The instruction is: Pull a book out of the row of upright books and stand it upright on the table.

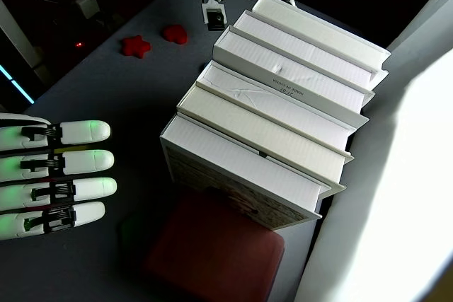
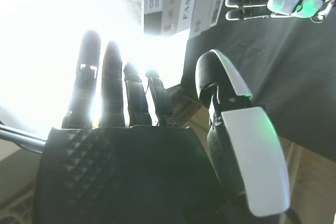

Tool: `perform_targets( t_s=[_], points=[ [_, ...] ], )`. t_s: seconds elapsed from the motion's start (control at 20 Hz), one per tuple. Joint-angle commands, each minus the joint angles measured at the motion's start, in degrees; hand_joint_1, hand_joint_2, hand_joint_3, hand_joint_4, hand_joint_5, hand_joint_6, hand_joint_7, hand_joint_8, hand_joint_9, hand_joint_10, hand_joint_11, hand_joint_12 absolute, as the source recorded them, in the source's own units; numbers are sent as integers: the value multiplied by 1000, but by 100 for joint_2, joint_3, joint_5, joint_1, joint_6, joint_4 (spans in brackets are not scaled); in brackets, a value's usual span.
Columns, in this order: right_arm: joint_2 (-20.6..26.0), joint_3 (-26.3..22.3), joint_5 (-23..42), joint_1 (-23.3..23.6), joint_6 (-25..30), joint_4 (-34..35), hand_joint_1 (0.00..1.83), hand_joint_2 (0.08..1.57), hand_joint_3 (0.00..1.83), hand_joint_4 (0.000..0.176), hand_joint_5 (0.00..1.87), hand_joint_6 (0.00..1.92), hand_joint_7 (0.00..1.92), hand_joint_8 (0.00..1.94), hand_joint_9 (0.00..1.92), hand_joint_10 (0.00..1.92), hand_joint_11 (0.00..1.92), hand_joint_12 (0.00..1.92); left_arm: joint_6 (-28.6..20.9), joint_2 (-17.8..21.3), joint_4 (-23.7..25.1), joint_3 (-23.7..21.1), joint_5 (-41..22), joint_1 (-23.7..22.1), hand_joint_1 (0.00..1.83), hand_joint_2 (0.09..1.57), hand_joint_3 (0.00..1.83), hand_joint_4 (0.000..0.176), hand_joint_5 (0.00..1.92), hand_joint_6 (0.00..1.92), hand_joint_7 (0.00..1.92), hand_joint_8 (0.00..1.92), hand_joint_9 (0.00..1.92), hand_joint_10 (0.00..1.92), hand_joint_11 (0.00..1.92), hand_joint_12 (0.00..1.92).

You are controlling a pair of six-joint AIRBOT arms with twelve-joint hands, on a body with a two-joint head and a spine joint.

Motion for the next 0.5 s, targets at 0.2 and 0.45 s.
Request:
perform_targets(
  t_s=[0.2, 0.45],
  points=[
    [-81, 141, 399, 39, -3, 146, 671, 1371, 2, 0, 0, 0, 0, 0, 0, 0, 0, 0, -78, -107, -158, 145, -485, 19, 414, 1360, 0, 92, 123, 3, 0, 0, 0, 0, 0, 341],
    [-99, 160, 373, 39, -3, 159, 586, 1367, 0, 0, 0, 0, 0, 0, 0, 0, 0, 0, -128, -147, -159, 189, -433, 42, 412, 1355, 0, 81, 125, 1, 6, 0, 0, 0, 0, 326]
  ],
)
